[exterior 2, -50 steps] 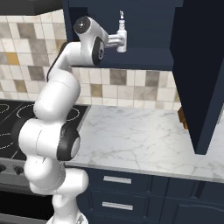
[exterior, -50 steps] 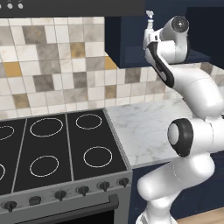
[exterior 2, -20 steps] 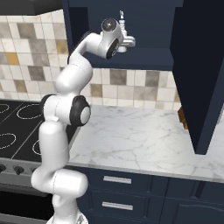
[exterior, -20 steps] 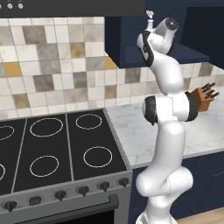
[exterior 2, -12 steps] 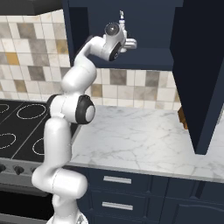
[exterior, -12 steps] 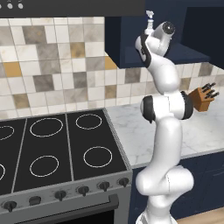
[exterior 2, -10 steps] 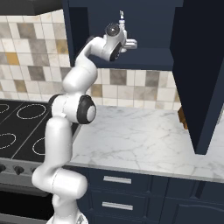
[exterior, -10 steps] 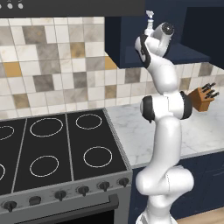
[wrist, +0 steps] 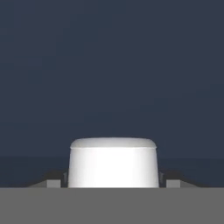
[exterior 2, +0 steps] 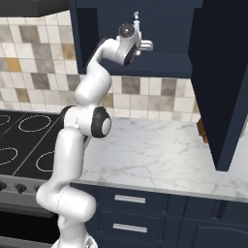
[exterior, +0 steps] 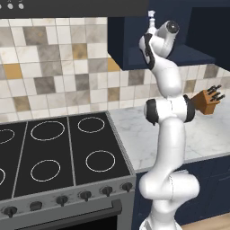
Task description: Locate and retrieve the spray and soap dispenser from the cabinet. Place them next to the sink.
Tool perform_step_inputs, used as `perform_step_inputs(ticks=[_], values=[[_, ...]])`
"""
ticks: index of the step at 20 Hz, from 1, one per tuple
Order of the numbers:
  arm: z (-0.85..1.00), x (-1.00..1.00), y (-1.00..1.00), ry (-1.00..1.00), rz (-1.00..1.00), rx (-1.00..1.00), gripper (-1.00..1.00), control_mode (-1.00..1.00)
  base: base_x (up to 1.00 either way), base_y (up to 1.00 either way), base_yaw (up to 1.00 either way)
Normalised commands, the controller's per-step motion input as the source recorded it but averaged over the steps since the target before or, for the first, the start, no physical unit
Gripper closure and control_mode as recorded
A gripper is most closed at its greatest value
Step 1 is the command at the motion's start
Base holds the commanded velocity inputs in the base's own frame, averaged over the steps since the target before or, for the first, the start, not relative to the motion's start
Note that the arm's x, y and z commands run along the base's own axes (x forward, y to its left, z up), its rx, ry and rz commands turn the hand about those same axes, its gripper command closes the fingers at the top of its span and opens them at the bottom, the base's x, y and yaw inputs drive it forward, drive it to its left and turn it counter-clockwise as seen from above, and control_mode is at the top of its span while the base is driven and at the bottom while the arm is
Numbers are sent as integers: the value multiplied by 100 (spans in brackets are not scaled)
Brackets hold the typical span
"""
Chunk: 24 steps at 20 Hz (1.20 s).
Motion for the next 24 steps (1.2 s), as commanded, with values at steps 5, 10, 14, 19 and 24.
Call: perform_step_inputs(ticks=[5, 10, 14, 19, 24], values=[[-22, -36, -7, -2, -4, 3, 100, -100, 0, 0, 0], [-37, -44, 1, -3, -1, 3, 100, -100, 0, 0, 0], [-22, -60, 0, -12, 0, 6, 100, -100, 0, 0, 0], [-2, -57, 0, -19, 0, 10, 100, -100, 0, 0, 0], [0, -47, 0, -15, 0, 9, 100, -100, 0, 0, 0]])
